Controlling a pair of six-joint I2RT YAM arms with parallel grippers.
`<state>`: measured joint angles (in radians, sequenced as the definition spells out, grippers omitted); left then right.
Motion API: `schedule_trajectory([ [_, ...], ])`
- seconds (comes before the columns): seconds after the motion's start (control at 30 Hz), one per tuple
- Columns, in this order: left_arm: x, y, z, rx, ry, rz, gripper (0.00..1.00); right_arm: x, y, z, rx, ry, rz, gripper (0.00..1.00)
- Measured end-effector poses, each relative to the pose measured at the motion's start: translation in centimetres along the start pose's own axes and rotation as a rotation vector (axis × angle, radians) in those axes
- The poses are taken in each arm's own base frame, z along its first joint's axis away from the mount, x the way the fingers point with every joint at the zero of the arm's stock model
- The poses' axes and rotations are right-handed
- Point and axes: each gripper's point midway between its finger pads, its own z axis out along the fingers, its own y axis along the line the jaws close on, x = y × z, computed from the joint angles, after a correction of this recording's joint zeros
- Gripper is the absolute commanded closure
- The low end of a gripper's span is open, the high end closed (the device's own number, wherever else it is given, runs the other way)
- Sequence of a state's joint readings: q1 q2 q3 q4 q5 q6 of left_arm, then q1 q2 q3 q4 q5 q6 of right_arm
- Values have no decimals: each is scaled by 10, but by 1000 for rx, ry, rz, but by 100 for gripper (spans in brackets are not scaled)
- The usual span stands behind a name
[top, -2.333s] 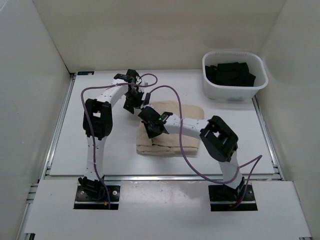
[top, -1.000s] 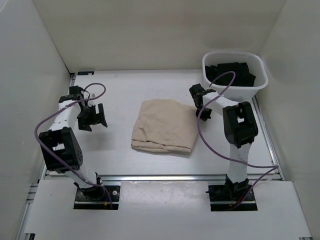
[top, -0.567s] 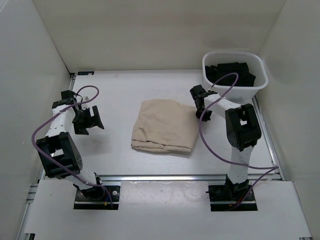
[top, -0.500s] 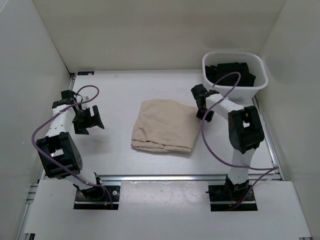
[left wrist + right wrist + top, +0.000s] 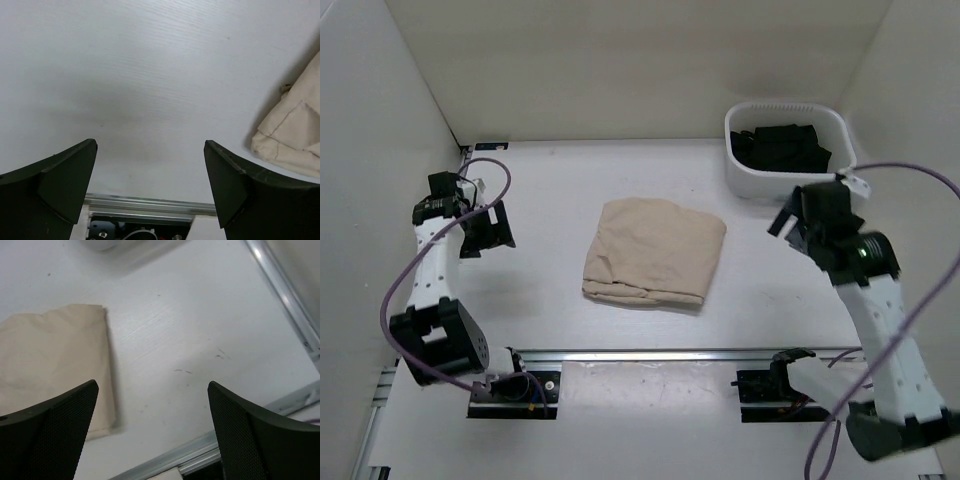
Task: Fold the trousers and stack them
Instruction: Fold the trousers
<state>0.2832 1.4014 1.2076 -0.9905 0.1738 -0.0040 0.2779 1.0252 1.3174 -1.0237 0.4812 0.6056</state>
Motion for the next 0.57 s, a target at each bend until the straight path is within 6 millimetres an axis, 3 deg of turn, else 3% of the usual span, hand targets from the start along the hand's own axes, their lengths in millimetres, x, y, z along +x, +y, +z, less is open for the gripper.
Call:
schedule_trajectory([
  [0.1, -10, 11, -28, -89, -109, 14, 0, 12, -40, -27, 51, -62, 28, 3],
  [0.2, -19, 17, -49, -145, -191, 19, 0, 27, -69, -36, 130, -73, 32, 2],
  [0.57, -29, 38, -59, -273, -231, 9, 0, 38, -86, -21, 287, -7, -19, 1],
])
